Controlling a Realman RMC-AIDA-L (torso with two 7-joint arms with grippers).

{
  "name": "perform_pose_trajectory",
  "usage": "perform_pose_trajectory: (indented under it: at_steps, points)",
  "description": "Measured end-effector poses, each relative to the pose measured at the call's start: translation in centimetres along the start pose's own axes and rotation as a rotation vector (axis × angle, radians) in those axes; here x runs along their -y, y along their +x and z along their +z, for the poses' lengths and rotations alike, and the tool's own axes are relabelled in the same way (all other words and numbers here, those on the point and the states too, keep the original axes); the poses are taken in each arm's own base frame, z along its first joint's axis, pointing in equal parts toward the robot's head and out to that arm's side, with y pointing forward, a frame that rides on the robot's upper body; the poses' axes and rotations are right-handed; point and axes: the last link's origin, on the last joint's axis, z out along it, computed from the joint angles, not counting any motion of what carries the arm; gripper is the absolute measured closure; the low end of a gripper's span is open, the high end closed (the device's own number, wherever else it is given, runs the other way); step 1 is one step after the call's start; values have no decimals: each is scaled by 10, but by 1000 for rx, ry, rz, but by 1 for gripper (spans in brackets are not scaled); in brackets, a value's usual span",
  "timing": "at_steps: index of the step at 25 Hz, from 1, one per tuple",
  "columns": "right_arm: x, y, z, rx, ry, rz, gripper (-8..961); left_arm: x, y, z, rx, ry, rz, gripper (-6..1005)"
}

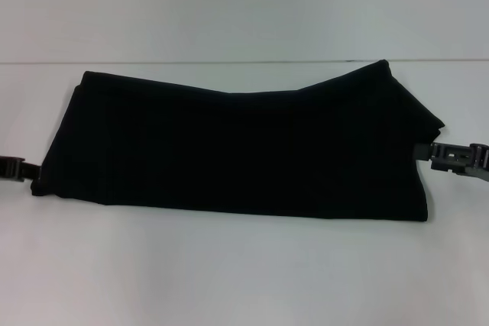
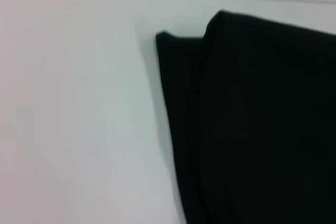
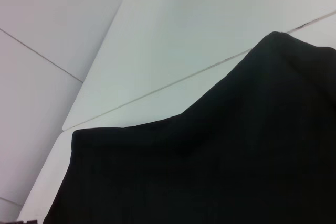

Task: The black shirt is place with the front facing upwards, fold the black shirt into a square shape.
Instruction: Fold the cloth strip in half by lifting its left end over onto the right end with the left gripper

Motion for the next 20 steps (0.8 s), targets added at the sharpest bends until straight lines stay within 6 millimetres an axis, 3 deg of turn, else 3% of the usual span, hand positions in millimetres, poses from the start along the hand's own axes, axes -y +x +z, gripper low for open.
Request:
perform_pose_trajectory:
  at_steps: [11, 20]
  points:
    - [1, -1, -4, 6, -1, -11, 177, 0, -9, -15, 58, -71, -135, 420]
    - [3, -3, -7, 17, 5, -34, 177, -11, -17, -1, 109, -138, -228, 401]
